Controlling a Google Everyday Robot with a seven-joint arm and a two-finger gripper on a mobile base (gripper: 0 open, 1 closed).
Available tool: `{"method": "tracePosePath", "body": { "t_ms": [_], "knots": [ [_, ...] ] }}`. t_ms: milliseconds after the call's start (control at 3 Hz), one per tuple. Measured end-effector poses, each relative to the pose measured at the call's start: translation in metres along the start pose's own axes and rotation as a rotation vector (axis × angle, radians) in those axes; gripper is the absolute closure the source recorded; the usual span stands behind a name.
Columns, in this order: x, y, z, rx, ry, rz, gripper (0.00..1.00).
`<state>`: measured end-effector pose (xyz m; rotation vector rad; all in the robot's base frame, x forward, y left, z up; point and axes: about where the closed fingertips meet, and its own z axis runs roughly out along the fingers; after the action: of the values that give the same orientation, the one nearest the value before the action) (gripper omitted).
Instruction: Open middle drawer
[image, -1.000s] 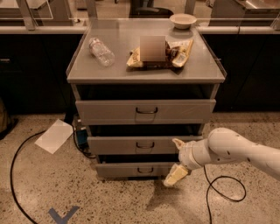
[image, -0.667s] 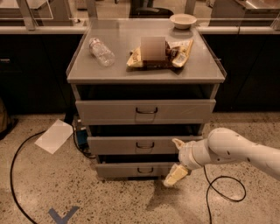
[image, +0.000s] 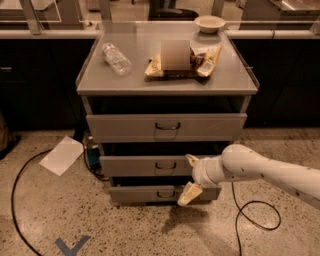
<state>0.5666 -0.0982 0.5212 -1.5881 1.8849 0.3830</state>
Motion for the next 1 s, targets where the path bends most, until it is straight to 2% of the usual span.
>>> {"method": "tracePosePath", "body": {
  "t_ms": [333,667,1000],
  "knots": [
    [-0.003,-0.026,0.034,0.019,-0.023,-0.029,0.00],
    [-0.003,-0.026,0.034,0.019,-0.023,-0.029,0.00],
    [0.013,-0.030,0.048,0.029,0.036,-0.038,0.00]
  ]
}}
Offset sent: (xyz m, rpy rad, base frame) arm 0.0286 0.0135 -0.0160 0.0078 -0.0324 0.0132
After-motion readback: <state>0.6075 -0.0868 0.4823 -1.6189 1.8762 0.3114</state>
